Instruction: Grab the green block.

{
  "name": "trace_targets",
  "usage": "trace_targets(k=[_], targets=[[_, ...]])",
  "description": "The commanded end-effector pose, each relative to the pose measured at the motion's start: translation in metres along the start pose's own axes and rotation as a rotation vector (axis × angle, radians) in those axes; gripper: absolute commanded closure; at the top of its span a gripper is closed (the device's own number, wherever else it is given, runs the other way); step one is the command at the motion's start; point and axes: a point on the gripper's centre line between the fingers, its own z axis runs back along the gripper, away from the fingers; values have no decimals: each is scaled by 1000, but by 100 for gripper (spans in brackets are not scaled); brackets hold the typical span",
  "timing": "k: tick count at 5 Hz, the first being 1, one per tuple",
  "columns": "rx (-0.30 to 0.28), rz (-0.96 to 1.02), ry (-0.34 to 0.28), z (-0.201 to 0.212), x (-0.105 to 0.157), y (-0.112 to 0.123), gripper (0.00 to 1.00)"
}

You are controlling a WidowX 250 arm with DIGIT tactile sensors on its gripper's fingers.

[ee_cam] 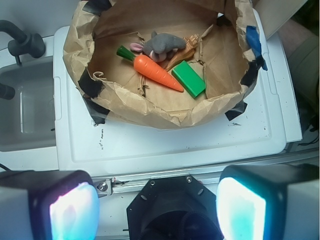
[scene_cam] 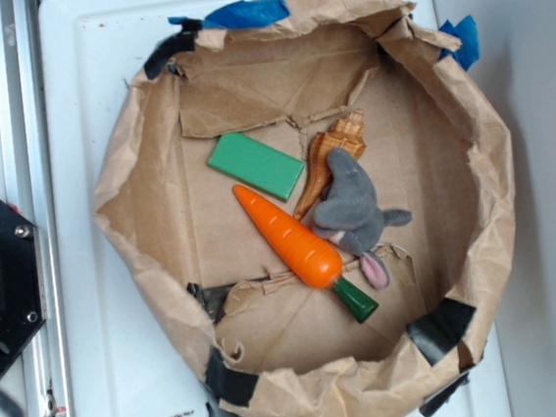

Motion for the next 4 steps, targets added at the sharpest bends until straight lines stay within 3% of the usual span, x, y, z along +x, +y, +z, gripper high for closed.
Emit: trace_targets(k=[1, 2, 3, 4], targets=[[0, 0, 0, 0, 0, 0, 0], [22, -11, 3, -12, 36, 14, 0], [40, -58, 20, -27, 56, 19, 0], [-20, -156, 19, -38, 75, 22, 0]])
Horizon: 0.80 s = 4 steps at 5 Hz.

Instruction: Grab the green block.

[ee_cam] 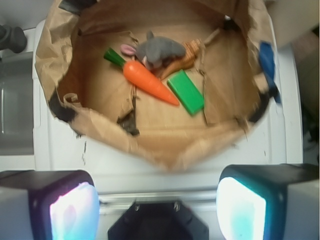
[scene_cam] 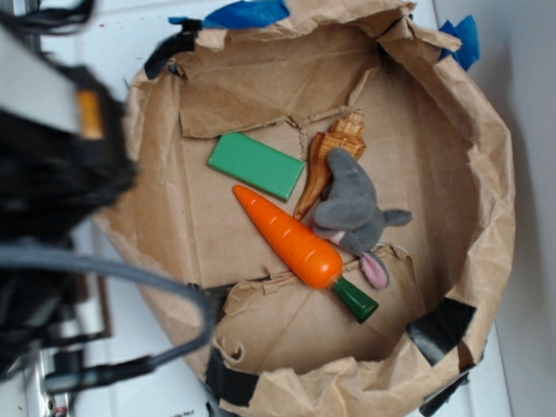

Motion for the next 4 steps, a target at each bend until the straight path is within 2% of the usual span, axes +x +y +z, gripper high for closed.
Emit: trace_targets(k=[1, 2, 3, 4], targets=[[-61, -260, -59, -16, 37, 16, 0], [-115, -350, -44, -32, 50, 30, 0], [-128, -427, -32, -58, 67, 35, 0], [-123, -446, -20, -84, 73, 39, 0]])
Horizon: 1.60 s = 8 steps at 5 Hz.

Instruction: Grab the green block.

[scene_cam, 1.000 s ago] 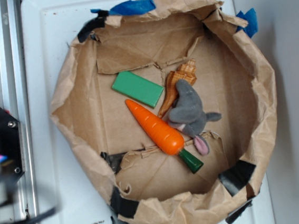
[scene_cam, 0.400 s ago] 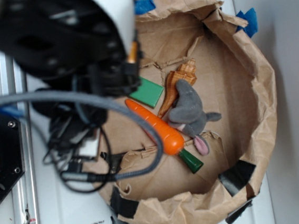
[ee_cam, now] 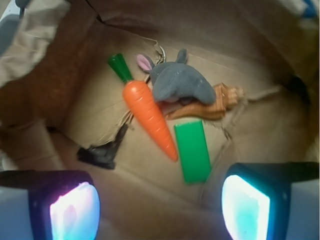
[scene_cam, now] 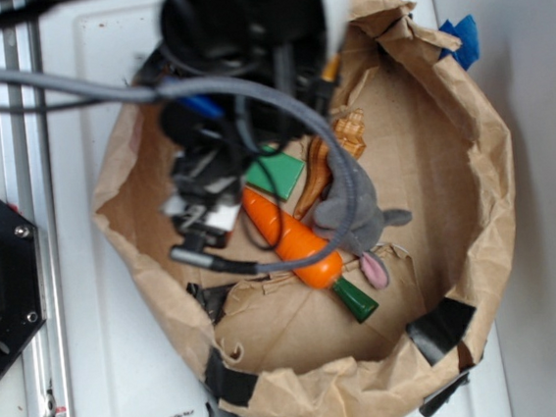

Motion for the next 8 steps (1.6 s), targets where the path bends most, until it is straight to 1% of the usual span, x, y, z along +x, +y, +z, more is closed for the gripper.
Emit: trace_targets(k=[1, 2, 4, 5, 6, 8], targets=[[29, -27, -42, -26, 10, 23, 0], [42, -57, -67, -39, 14, 29, 0], [51, -64, -74, -66, 3, 28, 0], [72, -43, -96, -79, 5, 29, 0], [91, -71, -77, -88, 6, 25, 0], [100, -60, -75, -92, 6, 26, 0]])
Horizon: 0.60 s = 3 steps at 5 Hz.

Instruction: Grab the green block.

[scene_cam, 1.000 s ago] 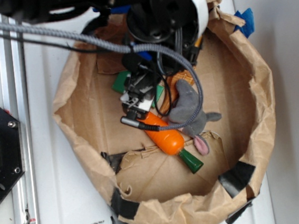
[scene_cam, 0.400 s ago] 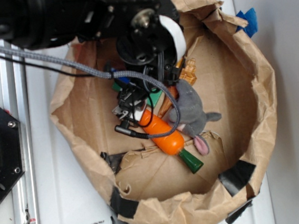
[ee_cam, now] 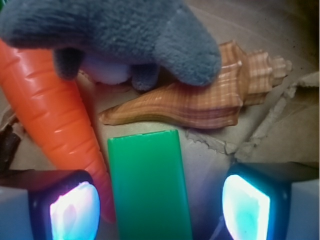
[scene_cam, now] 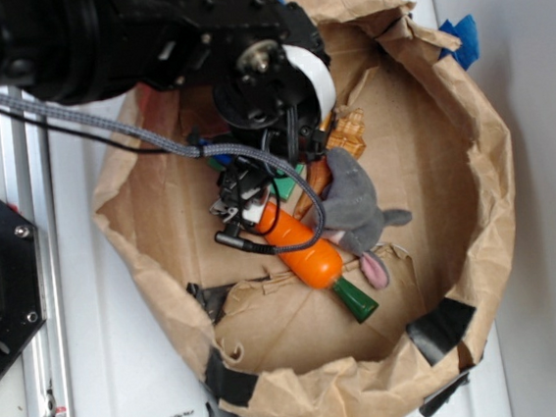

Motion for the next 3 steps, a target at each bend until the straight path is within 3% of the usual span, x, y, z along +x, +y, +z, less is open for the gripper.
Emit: trace_targets(k=[1, 3], targets=[[16, -23, -18, 4, 8, -5, 0], [16, -23, -18, 4, 8, -5, 0]])
